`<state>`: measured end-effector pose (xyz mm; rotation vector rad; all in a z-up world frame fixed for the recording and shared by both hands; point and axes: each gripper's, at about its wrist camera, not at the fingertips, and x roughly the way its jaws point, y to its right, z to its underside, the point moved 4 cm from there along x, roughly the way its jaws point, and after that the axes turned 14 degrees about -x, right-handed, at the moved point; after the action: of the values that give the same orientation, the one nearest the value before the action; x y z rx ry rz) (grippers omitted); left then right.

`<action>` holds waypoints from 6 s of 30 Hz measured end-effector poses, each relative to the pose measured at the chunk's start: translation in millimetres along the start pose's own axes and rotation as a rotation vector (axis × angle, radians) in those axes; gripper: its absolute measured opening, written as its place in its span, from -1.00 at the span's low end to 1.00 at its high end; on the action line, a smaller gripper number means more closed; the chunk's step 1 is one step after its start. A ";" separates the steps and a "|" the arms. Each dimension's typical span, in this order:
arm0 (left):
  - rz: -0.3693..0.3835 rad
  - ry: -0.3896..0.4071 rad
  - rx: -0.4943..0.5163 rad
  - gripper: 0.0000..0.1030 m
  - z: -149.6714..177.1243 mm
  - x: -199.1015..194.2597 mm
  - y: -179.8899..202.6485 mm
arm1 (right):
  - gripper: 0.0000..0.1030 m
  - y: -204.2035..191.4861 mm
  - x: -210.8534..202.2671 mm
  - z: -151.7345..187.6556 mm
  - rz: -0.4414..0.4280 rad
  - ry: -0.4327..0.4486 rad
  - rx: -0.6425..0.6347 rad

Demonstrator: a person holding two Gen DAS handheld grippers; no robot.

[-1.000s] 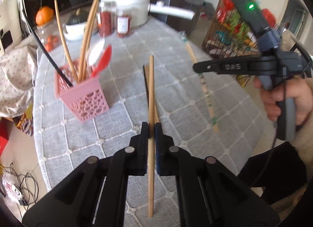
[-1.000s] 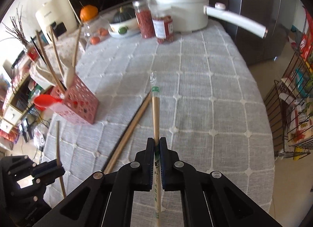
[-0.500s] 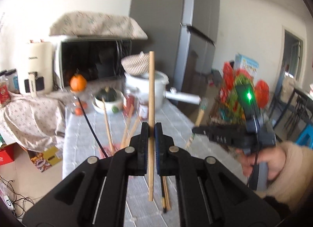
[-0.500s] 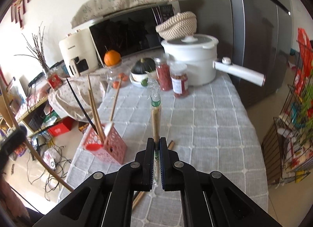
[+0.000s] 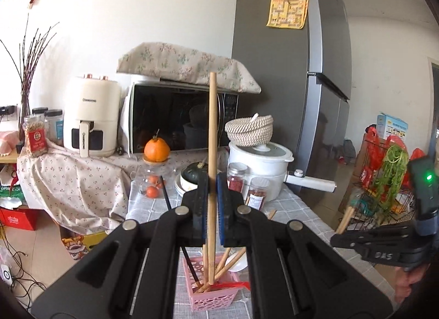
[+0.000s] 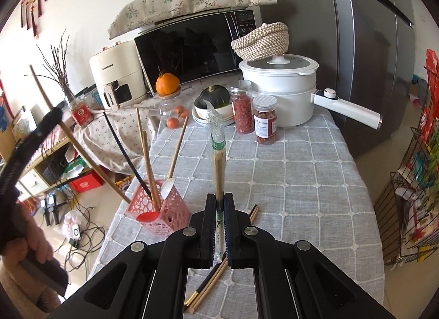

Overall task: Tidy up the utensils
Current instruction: 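Lift and carry both held chopsticks over the pink basket with both tools, then drop the wooden chopstick into the basket with the left tool while the right tool drops the wrapped pair, then move both open tools back over the last two chopsticks, then grasp the last wooden chopstick with the right tool while the left tool grasps the black chopstick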

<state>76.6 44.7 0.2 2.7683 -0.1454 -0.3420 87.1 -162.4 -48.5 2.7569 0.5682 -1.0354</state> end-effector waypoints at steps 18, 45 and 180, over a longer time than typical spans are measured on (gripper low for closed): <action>-0.082 -0.180 0.079 -0.86 52.4 49.8 -7.5 | -0.89 -1.9 -5.6 -4.1 -0.007 0.023 -0.002; -0.317 -0.564 -0.022 0.59 65.0 8.8 -73.5 | -0.89 -80.9 -12.1 -74.0 -0.132 0.240 -0.056; -0.036 -0.869 0.289 0.13 206.8 50.0 83.7 | -0.84 79.5 98.7 113.0 0.032 -0.541 0.203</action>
<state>67.7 -108.1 -169.6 2.6777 -0.3729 -1.6174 118.5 -235.5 -198.5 2.4539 0.3488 -1.8234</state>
